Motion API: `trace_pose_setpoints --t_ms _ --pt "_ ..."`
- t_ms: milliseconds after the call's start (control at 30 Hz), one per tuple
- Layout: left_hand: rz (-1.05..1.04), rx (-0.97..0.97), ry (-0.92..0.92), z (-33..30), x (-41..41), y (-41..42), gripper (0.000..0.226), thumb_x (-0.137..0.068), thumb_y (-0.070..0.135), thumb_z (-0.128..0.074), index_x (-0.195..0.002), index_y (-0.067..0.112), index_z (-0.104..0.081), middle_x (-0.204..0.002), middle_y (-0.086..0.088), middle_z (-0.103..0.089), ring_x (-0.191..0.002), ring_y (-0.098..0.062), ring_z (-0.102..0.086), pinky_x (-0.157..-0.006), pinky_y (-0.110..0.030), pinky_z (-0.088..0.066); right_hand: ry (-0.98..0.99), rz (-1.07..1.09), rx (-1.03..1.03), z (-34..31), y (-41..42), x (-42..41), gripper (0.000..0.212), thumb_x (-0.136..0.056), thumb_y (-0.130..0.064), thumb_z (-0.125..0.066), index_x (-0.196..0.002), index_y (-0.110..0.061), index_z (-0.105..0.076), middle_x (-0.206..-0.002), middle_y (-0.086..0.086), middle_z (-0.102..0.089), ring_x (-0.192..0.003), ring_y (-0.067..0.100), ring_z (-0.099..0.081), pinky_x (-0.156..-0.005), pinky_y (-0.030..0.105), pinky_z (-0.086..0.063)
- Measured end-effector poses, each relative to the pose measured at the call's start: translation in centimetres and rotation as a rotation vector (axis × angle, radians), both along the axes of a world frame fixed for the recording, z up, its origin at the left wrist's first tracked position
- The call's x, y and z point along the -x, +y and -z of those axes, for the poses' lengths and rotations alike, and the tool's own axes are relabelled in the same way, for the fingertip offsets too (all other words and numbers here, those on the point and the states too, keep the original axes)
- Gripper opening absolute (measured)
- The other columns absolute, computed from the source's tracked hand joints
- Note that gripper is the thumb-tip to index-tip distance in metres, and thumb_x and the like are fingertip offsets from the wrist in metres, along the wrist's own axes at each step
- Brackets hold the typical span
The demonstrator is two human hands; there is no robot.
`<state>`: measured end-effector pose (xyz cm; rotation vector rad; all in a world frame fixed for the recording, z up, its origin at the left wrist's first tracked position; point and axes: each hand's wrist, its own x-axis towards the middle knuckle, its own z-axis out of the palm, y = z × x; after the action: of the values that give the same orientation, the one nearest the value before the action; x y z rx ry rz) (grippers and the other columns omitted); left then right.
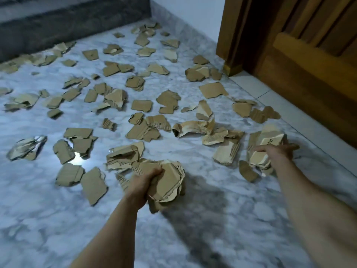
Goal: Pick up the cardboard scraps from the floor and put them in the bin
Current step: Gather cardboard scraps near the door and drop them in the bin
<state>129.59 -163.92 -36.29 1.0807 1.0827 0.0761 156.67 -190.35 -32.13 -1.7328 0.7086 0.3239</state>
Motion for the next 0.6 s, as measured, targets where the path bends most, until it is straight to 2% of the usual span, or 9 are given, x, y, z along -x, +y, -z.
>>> trace_pose_setpoints --t_ms 67,100,167,233,300,333,433,500,600 --pt "-0.059 -0.066 0.028 0.3 2.0 3.1 0.033 -0.076 0.016 -0.083 -0.103 0.002 -0.070 -0.098 -0.018 -0.076 -0.081 -0.029 -0.072 -0.067 -0.035 -0.059 -0.081 0.188 -0.248 -2.0 1.2 1.3 0.090 -0.090 -0.017 -0.072 -0.157 -0.013 -0.013 -0.162 0.015 -0.022 -0.146 0.035 -0.027 -0.110 0.047 -0.032" --pt "-0.070 -0.079 0.056 0.3 2.9 4.6 0.043 -0.069 0.021 -0.088 -0.104 0.003 -0.071 -0.099 -0.018 -0.076 -0.086 -0.031 -0.073 -0.073 -0.039 -0.061 -0.090 0.159 -0.220 -3.2 2.2 2.1 0.092 -0.085 -0.016 -0.077 -0.156 -0.010 -0.018 -0.160 0.014 -0.029 -0.143 0.030 -0.034 -0.108 0.044 -0.036" --pt "-0.080 -0.116 0.095 0.2 4.9 7.8 0.058 -0.059 0.030 -0.092 -0.106 0.003 -0.071 -0.102 -0.018 -0.076 -0.091 -0.034 -0.073 -0.083 -0.046 -0.060 -0.079 -0.231 -0.014 -4.7 5.6 3.8 0.070 -0.070 -0.008 -0.087 -0.131 -0.003 -0.054 -0.140 0.016 -0.056 -0.118 0.026 -0.058 -0.095 0.037 -0.048" --pt "-0.093 -0.147 0.134 0.3 7.2 11.0 0.056 -0.060 0.028 -0.093 -0.104 0.001 -0.071 -0.101 -0.020 -0.076 -0.088 -0.035 -0.073 -0.083 -0.047 -0.060 -0.031 -0.604 -0.008 -5.4 9.7 7.0 0.044 -0.064 -0.002 -0.089 -0.103 -0.005 -0.068 -0.118 0.017 -0.070 -0.094 0.025 -0.069 -0.081 0.034 -0.057" --pt "-0.043 -0.173 0.211 1.5 9.5 14.0 0.081 -0.038 0.042 -0.099 -0.102 0.001 -0.073 -0.097 -0.020 -0.076 -0.086 -0.035 -0.074 -0.080 -0.050 -0.061 -0.001 -0.899 0.041 -4.6 14.5 10.3 0.061 -0.059 0.001 -0.091 -0.113 -0.005 -0.062 -0.122 0.017 -0.068 -0.089 0.021 -0.069 -0.073 0.029 -0.056" --pt "0.012 -0.177 0.248 2.2 10.5 15.0 0.094 -0.025 0.047 -0.099 -0.103 0.000 -0.073 -0.096 -0.019 -0.077 -0.086 -0.036 -0.075 -0.079 -0.052 -0.062 0.039 -1.035 0.087 -3.5 17.2 11.9 0.084 -0.058 -0.001 -0.092 -0.130 -0.005 -0.051 -0.133 0.016 -0.061 -0.101 0.024 -0.066 -0.078 0.030 -0.053" --pt "0.167 -0.215 0.379 2.2 11.1 15.1 0.093 -0.032 0.042 -0.101 -0.104 -0.004 -0.064 -0.100 -0.016 -0.073 -0.091 -0.033 -0.072 -0.079 -0.044 -0.062 0.242 -1.294 0.269 0.0 22.6 16.4 0.140 -0.063 -0.011 -0.093 -0.157 -0.012 0.011 -0.159 0.017 -0.029 -0.137 0.036 -0.042 -0.094 0.038 -0.047" --pt "0.188 -0.297 0.413 2.3 10.8 14.9 0.083 -0.038 0.038 -0.098 -0.101 0.000 -0.060 -0.105 -0.015 -0.068 -0.097 -0.031 -0.068 -0.082 -0.041 -0.060 0.257 -1.335 0.453 2.6 24.5 18.6 0.138 -0.061 -0.016 -0.095 -0.156 -0.005 0.005 -0.155 0.022 -0.033 -0.135 0.038 -0.043 -0.096 0.042 -0.049" --pt "0.194 -0.370 0.465 2.9 10.2 14.9 0.112 -0.021 0.051 -0.091 -0.120 0.007 -0.060 -0.120 -0.015 -0.065 -0.107 -0.031 -0.064 -0.091 -0.043 -0.058 0.131 -1.372 0.732 4.4 25.5 20.0 0.130 -0.054 -0.030 -0.097 -0.150 -0.005 -0.014 -0.148 0.023 -0.037 -0.136 0.039 -0.037 -0.102 0.047 -0.047"
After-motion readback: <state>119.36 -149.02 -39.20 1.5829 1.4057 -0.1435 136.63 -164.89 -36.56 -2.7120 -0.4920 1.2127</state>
